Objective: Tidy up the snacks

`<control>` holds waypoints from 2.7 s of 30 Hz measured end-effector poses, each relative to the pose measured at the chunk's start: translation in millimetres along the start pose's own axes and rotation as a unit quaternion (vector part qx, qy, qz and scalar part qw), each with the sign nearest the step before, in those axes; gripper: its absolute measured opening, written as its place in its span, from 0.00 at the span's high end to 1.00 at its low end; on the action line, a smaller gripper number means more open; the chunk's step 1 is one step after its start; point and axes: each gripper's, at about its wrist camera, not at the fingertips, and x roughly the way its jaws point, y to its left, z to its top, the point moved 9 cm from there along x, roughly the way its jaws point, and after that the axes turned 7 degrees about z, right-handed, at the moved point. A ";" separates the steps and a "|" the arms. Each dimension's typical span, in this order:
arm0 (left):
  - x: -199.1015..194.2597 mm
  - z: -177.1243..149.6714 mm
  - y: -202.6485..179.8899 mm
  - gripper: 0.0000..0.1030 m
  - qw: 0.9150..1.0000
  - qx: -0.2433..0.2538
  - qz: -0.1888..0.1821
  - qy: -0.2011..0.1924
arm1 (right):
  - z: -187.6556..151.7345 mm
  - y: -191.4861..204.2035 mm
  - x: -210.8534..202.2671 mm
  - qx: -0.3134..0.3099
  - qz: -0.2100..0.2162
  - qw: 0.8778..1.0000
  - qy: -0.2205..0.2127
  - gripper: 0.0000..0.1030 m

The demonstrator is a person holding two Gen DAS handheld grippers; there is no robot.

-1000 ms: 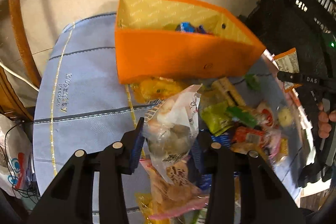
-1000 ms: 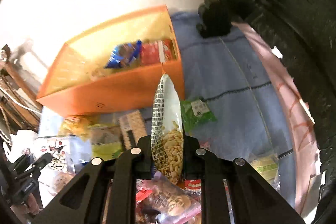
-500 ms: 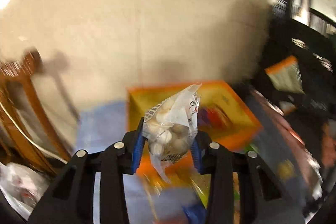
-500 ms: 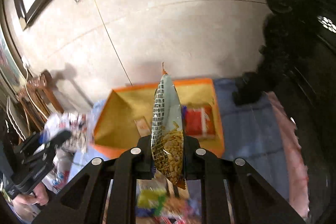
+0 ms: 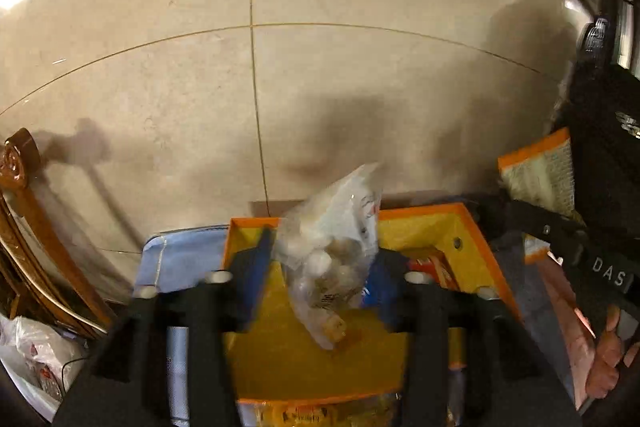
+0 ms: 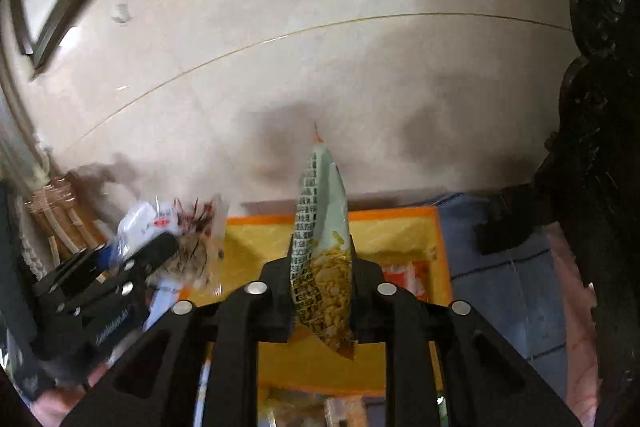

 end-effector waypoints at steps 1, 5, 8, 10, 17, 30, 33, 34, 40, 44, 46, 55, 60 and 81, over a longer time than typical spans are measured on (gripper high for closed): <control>5.8 -0.7 -3.2 0.05 1.000 -0.003 0.004 0.000 | 2.3 -4.3 3.3 0.000 -0.020 1.000 -0.002 0.03; 13.1 -6.9 -7.4 0.04 0.999 0.033 0.017 -0.005 | 1.5 -9.3 -5.9 -0.026 -0.039 0.999 -0.028 0.04; 11.8 -12.6 -4.6 0.04 0.998 0.052 0.027 -0.003 | -6.9 -16.5 -8.8 -0.026 -0.048 0.998 -0.015 0.04; 8.7 -16.7 -2.1 0.04 0.998 0.061 0.030 -0.002 | -15.6 -23.2 -9.7 -0.022 -0.051 0.998 -0.001 0.04; -28.2 -71.1 15.4 0.04 0.994 0.105 0.031 -0.010 | -66.7 -65.9 -28.2 -0.034 -0.104 0.993 0.037 0.04; 16.5 -221.0 2.3 0.04 0.977 0.184 -0.027 0.107 | -206.9 -137.6 25.1 0.041 -0.117 0.979 0.159 0.04; 32.5 -223.8 4.8 0.04 0.977 0.165 -0.033 0.127 | -209.8 -135.5 37.3 0.023 -0.124 0.977 0.170 0.04; 36.4 -223.2 4.9 0.04 0.977 0.160 -0.038 0.134 | -209.9 -133.4 42.9 0.015 -0.122 0.977 0.173 0.04; 60.3 -219.7 2.5 0.04 0.975 0.154 -0.053 0.153 | -215.6 -128.0 62.8 0.010 -0.120 0.975 0.189 0.04; 79.7 -219.5 -4.8 0.04 0.972 0.140 -0.069 0.177 | -222.6 -129.2 69.1 0.025 -0.115 0.973 0.201 0.04; 89.3 -229.3 -1.6 0.04 0.969 0.128 -0.059 0.203 | -225.3 -131.4 70.1 0.028 -0.118 0.972 0.204 0.04; 73.2 -239.4 -7.0 0.51 0.964 0.112 -0.076 0.228 | -222.1 -119.7 52.1 0.059 -0.102 0.971 0.208 0.61; 46.6 -239.9 -15.0 0.53 0.964 0.120 -0.085 0.221 | -224.5 -107.2 29.3 0.050 -0.098 0.974 0.196 0.62; -34.5 -27.7 27.2 0.54 0.995 0.053 -0.057 0.064 | -44.2 -20.1 -49.1 -0.017 0.030 0.999 0.027 0.61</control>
